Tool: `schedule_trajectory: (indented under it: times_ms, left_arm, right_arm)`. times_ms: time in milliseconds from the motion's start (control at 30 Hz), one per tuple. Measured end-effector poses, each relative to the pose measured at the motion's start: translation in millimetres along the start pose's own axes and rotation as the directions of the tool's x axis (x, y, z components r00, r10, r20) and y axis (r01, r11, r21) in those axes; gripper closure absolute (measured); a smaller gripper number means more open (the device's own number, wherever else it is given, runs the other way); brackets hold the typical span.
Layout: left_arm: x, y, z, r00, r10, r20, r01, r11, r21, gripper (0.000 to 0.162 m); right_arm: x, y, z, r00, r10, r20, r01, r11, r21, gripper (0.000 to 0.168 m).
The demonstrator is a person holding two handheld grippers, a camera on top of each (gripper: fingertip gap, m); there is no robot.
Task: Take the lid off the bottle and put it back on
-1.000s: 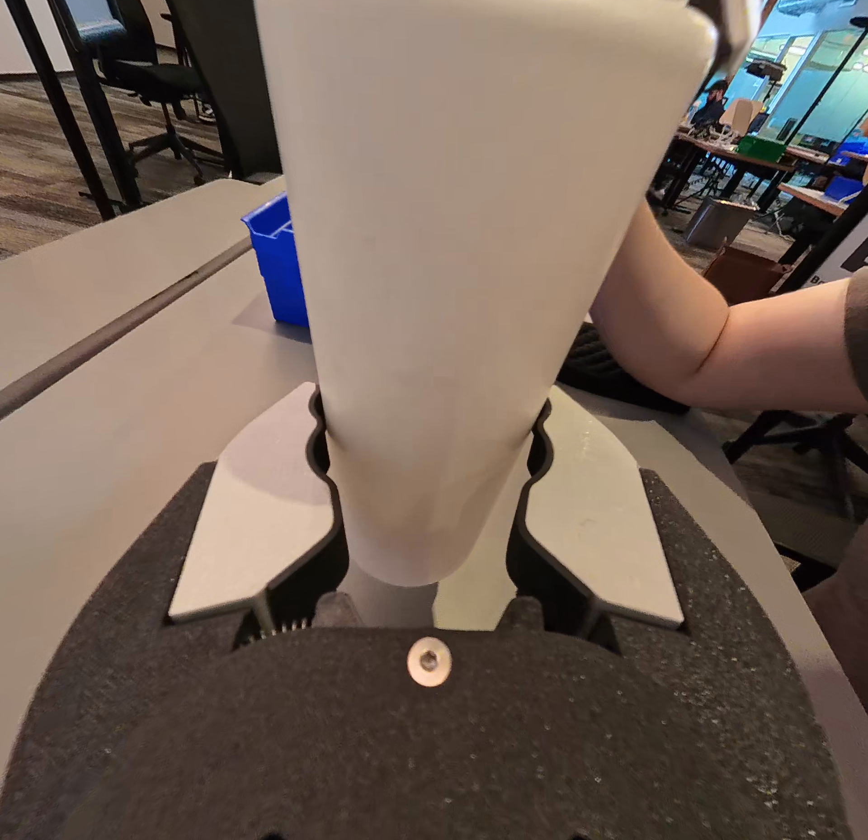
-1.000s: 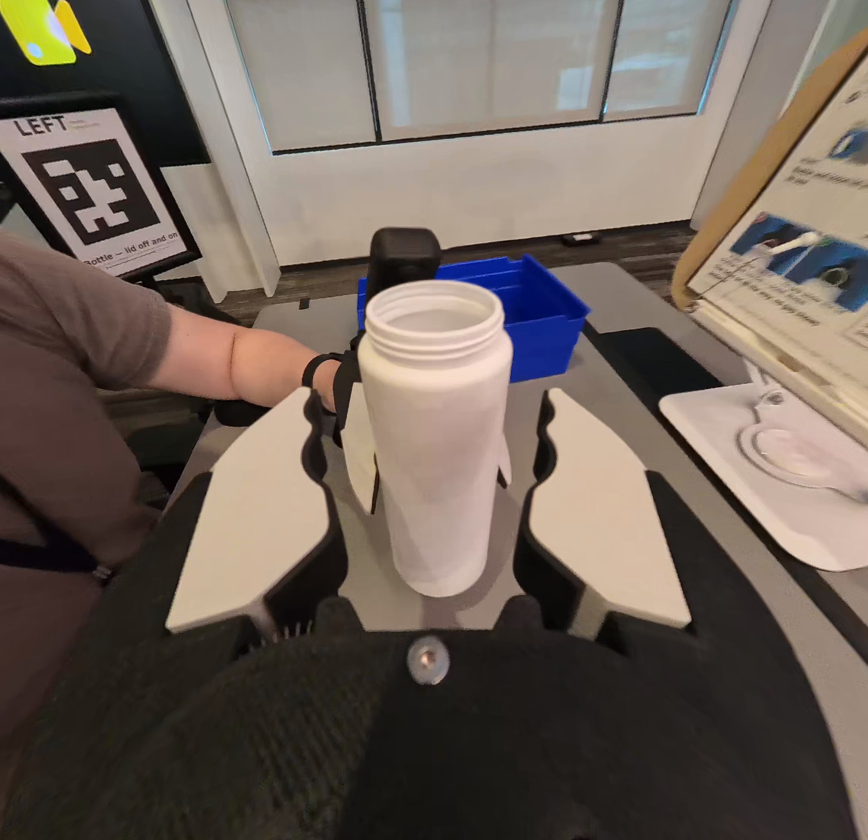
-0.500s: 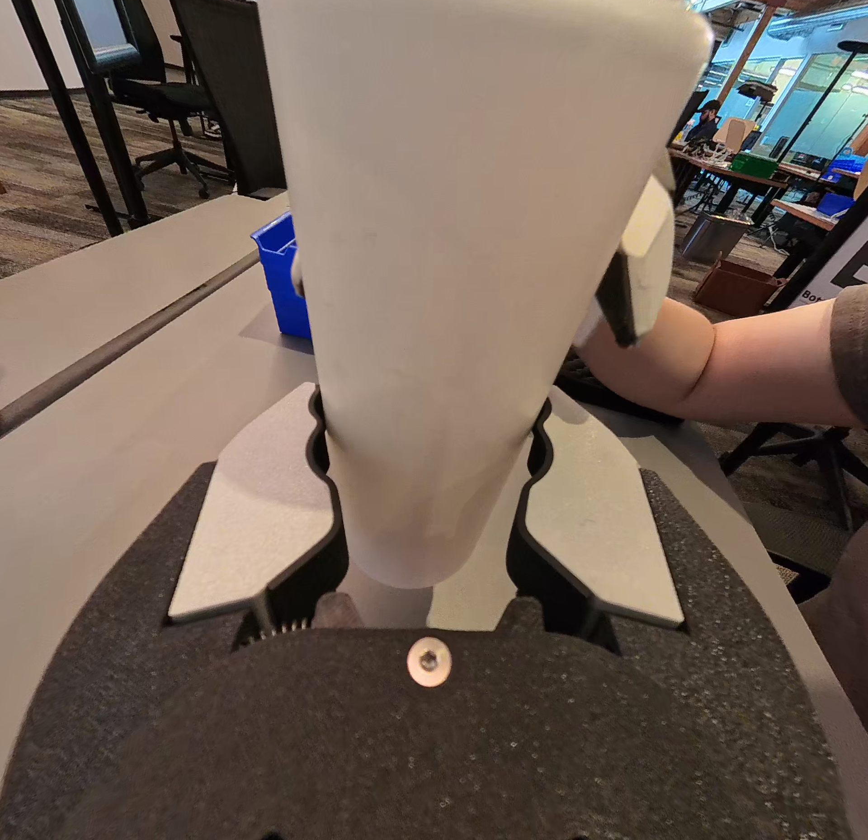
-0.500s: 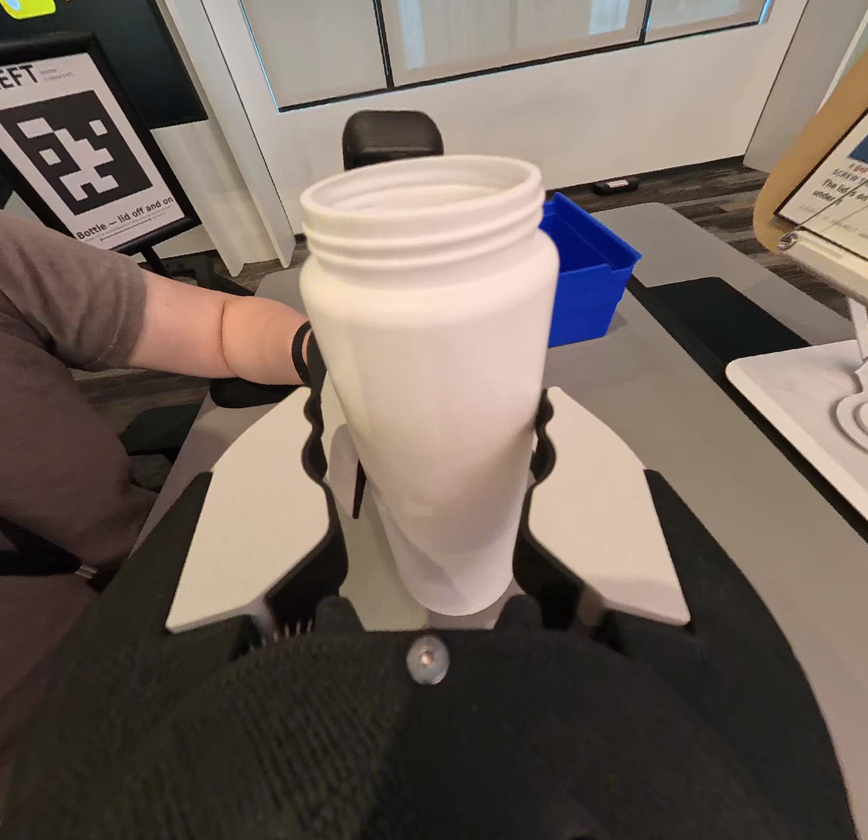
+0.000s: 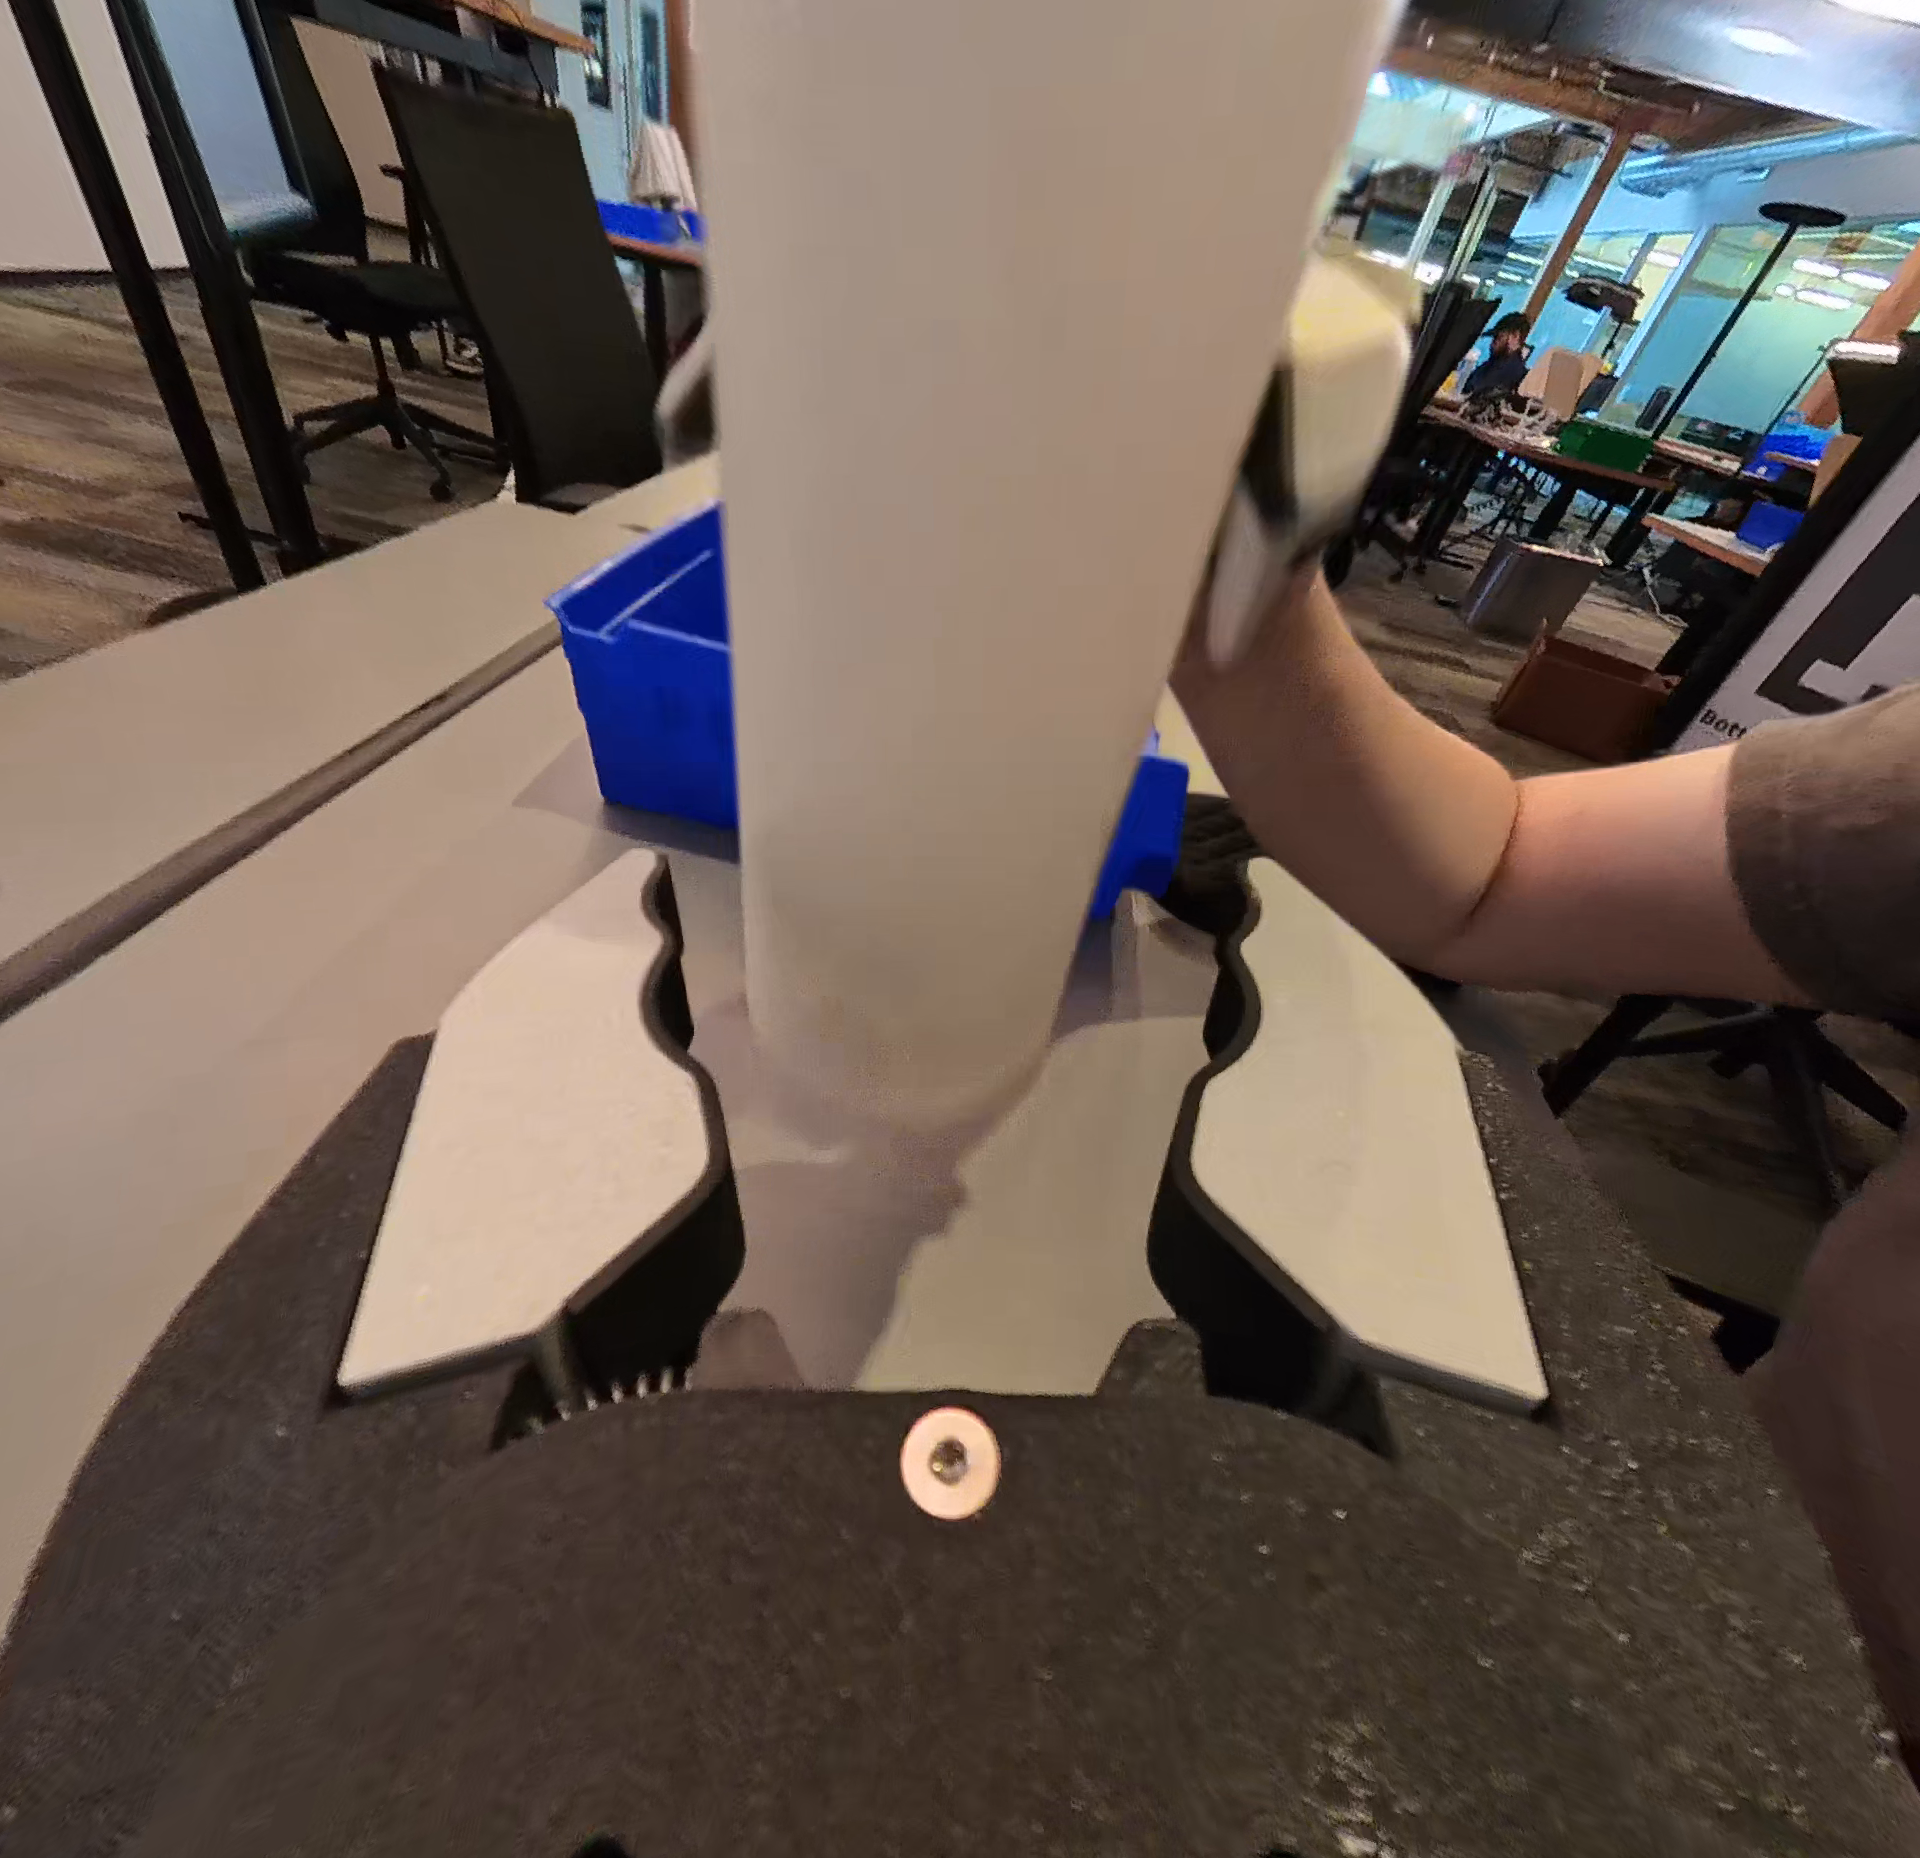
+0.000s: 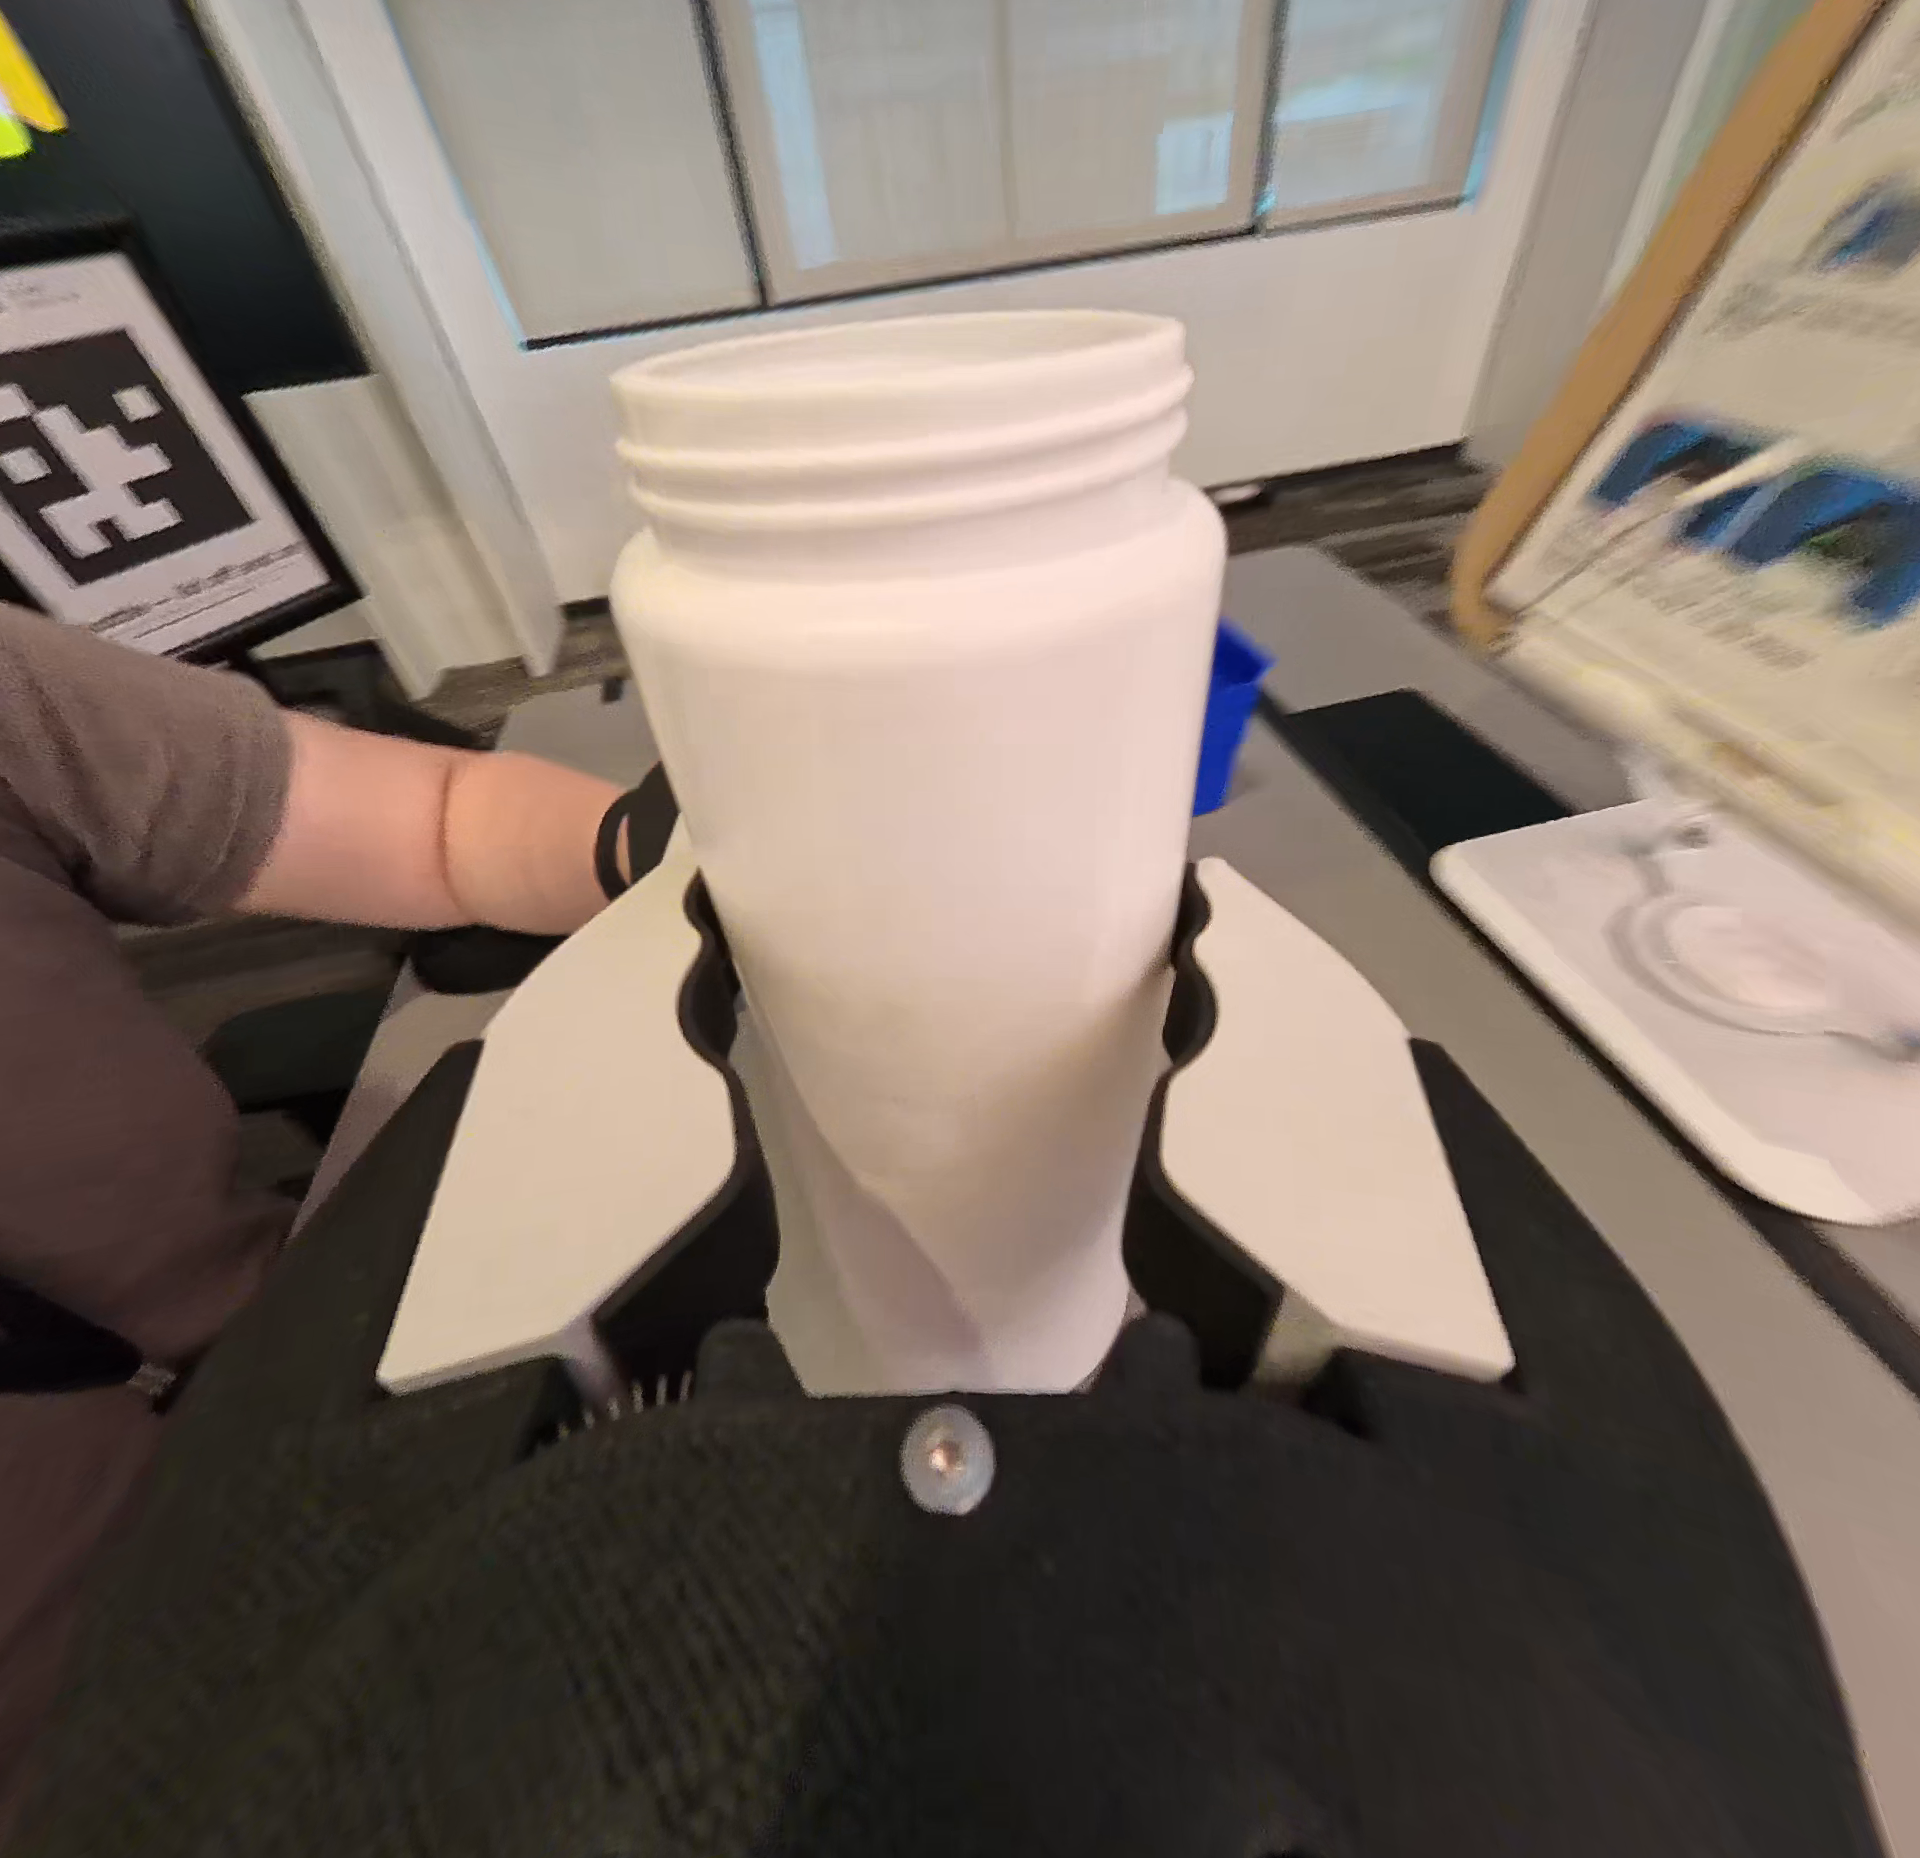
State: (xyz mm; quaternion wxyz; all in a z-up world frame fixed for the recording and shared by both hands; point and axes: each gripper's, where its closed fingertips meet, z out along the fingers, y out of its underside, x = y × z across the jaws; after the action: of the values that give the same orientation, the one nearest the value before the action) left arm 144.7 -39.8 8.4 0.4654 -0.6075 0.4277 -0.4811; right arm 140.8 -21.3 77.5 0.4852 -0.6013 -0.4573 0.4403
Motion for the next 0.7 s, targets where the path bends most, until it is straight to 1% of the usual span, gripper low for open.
schedule_trajectory:
  times_ms: [67, 100, 133, 167, 200, 233, 267, 300, 333, 367, 433, 467, 533, 600, 700]
  left_arm:
    - [4, -13, -5, 1.0, 0.01, 0.001, -0.01, 0.999, 0.03, 0.065]
    - [6, -19, -7, 1.0, 0.016, 0.001, -0.016, 0.999, 0.043, 0.066]
    - [7, -24, -9, 1.0, 0.021, 0.001, -0.021, 0.998, 0.05, 0.067]
    - [9, -26, -10, 1.0, 0.027, 0.001, -0.027, 0.998, 0.05, 0.068]
    - [10, -28, -10, 1.0, 0.031, 0.004, -0.031, 0.999, 0.043, 0.068]
    - [11, -28, -10, 0.999, 0.036, 0.005, -0.036, 0.999, 0.033, 0.068]
    - [12, -27, -10, 0.999, 0.041, 0.004, -0.041, 0.999, 0.024, 0.068]
    - [12, -26, -9, 0.999, 0.043, 0.005, -0.043, 0.999, 0.016, 0.068]
    - [12, -25, -8, 0.999, 0.043, 0.011, -0.043, 0.999, 0.009, 0.069]
    - [11, -24, -8, 0.999, 0.043, 0.016, -0.043, 0.999, 0.004, 0.069]
    - [12, -24, -7, 0.999, 0.038, 0.012, -0.038, 0.999, 0.006, 0.069]
    - [12, -24, -7, 0.999, 0.034, 0.01, -0.034, 0.999, 0.007, 0.069]
    - [11, -24, -8, 0.999, 0.031, 0.011, -0.031, 0.999, 0.008, 0.069]
    - [10, -23, -7, 1.0, 0.028, 0.007, -0.028, 1.0, 0.009, 0.07]
    - [9, -21, -6, 1.0, 0.019, 0.002, -0.019, 1.0, 0.003, 0.07]
  right_arm:
    - [6, -41, -54, 0.991, -0.036, -0.13, 0.047, 0.995, 0.085, 0.084]
    - [8, -58, -87, 0.98, -0.023, -0.197, 0.049, 0.991, 0.128, 0.084]
    - [13, -66, -120, 0.962, 0.012, -0.271, 0.029, 0.989, 0.147, 0.084]
    - [24, -65, -151, 0.93, 0.047, -0.363, 0.002, 0.991, 0.133, 0.084]
    - [39, -54, -180, 0.878, 0.08, -0.473, -0.039, 0.995, 0.095, 0.084]
    - [60, -36, -209, 0.797, 0.121, -0.591, -0.111, 0.992, 0.054, 0.084]
    - [81, -13, -236, 0.699, 0.169, -0.695, -0.21, 0.977, 0.026, 0.084]
    - [98, 12, -256, 0.613, 0.216, -0.76, -0.317, 0.948, 0.014, 0.084]
    - [110, 34, -268, 0.562, 0.27, -0.782, -0.414, 0.91, 0.016, 0.084]
    - [119, 53, -271, 0.54, 0.336, -0.772, -0.497, 0.867, 0.029, 0.084]
    - [130, 84, -266, 0.51, 0.469, -0.721, -0.636, 0.77, 0.051, 0.084]
    - [135, 100, -265, 0.479, 0.499, -0.723, -0.69, 0.723, 0.042, 0.084]
    - [142, 134, -269, 0.402, 0.473, -0.784, -0.772, 0.636, -0.012, 0.084]
    - [147, 160, -274, 0.341, 0.43, -0.836, -0.826, 0.561, -0.048, 0.084]
    - [152, 182, -271, 0.301, 0.417, -0.858, -0.868, 0.492, -0.066, 0.085]
